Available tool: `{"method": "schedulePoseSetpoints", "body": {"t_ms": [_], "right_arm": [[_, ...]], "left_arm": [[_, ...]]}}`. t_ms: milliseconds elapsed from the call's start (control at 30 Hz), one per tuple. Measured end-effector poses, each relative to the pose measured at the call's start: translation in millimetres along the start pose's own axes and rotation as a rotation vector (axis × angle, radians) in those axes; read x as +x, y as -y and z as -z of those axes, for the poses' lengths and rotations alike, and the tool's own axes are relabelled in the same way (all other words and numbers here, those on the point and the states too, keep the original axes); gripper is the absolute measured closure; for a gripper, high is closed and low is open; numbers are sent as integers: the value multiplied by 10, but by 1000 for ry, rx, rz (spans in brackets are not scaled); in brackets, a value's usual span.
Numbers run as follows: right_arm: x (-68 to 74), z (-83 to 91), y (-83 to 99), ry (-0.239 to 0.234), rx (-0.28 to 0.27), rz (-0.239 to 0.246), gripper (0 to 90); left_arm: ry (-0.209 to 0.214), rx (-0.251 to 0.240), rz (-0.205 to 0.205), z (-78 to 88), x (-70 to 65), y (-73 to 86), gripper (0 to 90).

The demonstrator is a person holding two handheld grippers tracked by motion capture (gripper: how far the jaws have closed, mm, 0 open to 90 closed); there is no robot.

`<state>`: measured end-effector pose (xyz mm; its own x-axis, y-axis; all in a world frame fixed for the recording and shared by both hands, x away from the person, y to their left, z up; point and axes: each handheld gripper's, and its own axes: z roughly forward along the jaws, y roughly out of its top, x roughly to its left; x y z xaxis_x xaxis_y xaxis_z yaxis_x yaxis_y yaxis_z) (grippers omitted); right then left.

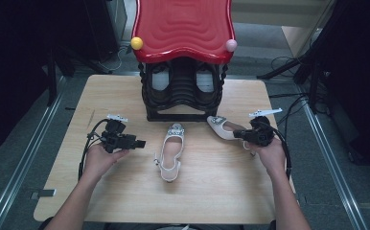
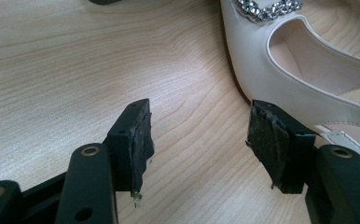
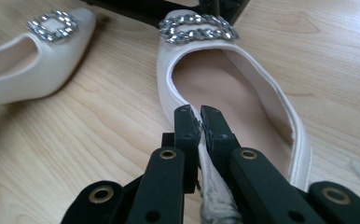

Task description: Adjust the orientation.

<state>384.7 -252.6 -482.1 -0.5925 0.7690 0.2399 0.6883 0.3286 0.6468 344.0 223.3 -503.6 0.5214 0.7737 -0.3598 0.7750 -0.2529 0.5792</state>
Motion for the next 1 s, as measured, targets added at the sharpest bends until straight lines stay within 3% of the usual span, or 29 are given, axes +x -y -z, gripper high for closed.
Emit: {"method": "schedulePoseSetpoints", "body": {"t_ms": [100, 233, 400, 667, 767, 933, 1000], "right_arm": [[78, 6, -2, -29, -4, -23, 880], [191, -66, 0, -19, 23, -21, 880], [265, -146, 11, -31, 33, -64, 878], [378, -213, 18, -33, 53, -14, 838], [385, -136, -1, -66, -3, -31, 783], [376, 68, -29, -53, -65, -26, 900], [338, 146, -30, -55, -91, -45, 900]], "left_arm": [[0, 0, 0, 3, 3, 0, 400], [1, -3, 1, 5, -2, 0, 401], [1, 6, -1, -6, -3, 0, 401], [1, -1, 1, -1, -1, 1, 401], [2, 0, -2, -1, -1, 1, 401], [3, -3, 2, 3, 0, 1, 401], [4, -4, 1, 6, -2, 0, 402]]}}
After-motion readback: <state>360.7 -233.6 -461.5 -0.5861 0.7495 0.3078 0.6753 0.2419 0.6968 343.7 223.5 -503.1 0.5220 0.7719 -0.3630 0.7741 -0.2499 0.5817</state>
